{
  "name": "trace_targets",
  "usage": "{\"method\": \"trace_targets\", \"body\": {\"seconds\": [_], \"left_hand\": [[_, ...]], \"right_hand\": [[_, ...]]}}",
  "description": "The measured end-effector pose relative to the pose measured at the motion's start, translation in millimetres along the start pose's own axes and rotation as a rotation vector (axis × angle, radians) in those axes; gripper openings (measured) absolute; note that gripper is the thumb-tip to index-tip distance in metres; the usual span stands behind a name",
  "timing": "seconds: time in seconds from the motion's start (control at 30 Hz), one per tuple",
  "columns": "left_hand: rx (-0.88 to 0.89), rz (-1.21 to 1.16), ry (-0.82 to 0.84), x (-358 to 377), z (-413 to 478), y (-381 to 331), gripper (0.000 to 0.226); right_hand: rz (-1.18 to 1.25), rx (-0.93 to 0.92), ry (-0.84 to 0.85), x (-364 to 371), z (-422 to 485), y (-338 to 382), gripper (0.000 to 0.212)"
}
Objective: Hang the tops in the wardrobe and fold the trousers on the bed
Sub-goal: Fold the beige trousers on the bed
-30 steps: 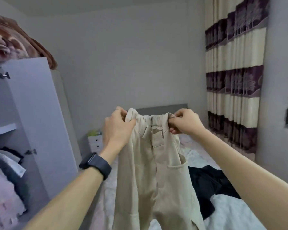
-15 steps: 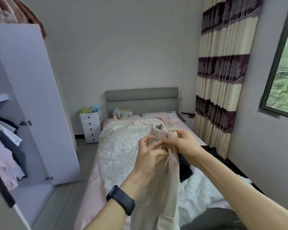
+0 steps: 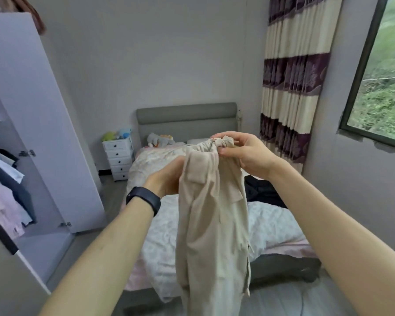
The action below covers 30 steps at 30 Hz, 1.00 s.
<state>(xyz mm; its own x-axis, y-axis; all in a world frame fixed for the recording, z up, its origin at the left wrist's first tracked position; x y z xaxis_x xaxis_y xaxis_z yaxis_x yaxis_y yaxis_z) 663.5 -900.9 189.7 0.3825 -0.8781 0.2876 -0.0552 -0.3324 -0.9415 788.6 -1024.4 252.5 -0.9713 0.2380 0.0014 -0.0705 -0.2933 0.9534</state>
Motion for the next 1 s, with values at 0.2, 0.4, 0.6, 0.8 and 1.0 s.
{"method": "trace_targets", "body": {"seconds": [0.2,0.4,0.6,0.8,1.0], "left_hand": [[0.259,0.443,-0.278,15.5,14.9,-10.9,0.021],[0.474,0.667,-0.676,-44.0,-37.0,-47.0,0.017],[0.574,0.888,-0.867,-40.4,-50.9,-59.3,0.036],[0.324,1.181,-0.95,-77.5,-75.6,-1.9,0.033],[0.167,1.22,-0.85,-99.7,-73.5,34.3,0.036]], "right_hand": [[-0.663,-0.081,-0.265,-40.0,-18.0,-9.6,0.033],[-0.853,0.021,-0.7,-124.4,-61.7,-10.9,0.017],[-0.828,-0.235,-0.77,-98.8,-58.7,13.1,0.018],[-1.035,0.038,-0.572,-93.3,-68.3,-25.1,0.024],[-1.157,0.197,-0.437,-68.2,-65.7,-68.8,0.023]]}}
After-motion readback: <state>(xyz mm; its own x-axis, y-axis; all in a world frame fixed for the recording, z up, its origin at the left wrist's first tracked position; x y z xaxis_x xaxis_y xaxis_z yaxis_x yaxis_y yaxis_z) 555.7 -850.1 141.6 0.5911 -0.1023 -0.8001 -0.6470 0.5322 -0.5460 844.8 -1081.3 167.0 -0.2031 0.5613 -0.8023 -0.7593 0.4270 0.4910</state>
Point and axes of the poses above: each hand's wrist, its own z-axis towards the middle knuckle, its own x-axis out of the palm, y = z × x, the point moved 6 cm from there along z, towards the middle knuckle, and after that the axes turned 3 degrees about y, right-handed, at the moved point
